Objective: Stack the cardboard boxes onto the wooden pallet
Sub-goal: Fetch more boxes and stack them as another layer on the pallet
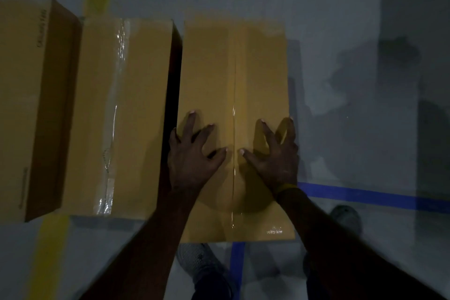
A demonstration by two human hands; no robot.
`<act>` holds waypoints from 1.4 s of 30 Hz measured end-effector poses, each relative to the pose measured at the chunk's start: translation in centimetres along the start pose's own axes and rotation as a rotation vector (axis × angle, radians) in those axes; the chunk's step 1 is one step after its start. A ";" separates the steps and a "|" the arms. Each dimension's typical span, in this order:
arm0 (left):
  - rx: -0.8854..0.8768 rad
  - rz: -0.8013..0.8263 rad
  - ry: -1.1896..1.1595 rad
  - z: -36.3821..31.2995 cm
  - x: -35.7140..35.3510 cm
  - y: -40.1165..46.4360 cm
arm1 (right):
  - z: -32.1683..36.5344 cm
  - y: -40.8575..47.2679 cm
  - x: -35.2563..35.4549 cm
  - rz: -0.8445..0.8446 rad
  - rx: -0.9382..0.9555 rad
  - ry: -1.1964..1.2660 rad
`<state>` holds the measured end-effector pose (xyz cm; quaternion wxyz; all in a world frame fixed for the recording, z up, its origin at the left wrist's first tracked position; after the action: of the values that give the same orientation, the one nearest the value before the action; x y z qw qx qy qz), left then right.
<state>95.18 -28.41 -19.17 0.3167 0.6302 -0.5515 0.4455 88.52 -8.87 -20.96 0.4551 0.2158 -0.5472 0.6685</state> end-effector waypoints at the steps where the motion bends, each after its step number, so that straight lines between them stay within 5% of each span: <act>1: 0.017 0.013 0.003 -0.8 0.5 -0.1 | 0.0 -0.3 1.2 -0.016 0.013 -0.002; 14: 0.140 0.062 0.015 -21.5 19.4 -0.7 | -0.8 -9.5 27.5 -0.016 0.130 -0.064; 24: 0.100 -0.219 0.030 -39.0 36.2 -6.5 | -1.5 -22.3 49.6 -0.064 0.262 -0.102; 42: -0.064 -0.184 -0.114 -50.9 44.3 -23.9 | -11.8 -45.8 58.8 -0.302 0.164 -0.040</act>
<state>107.54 3.16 43.86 0.3442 0.6919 -0.5224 0.3604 100.71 23.37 46.20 0.5201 0.3452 -0.4610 0.6307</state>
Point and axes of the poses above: each hand's wrist, its own y-axis towards the middle knuckle, its own x-axis out of the back of the hand, z = x × y, the point moved 1 cm from there along y, towards the middle knuckle, and after that the axes turned 10 degrees about -x, right-handed, at the moved point
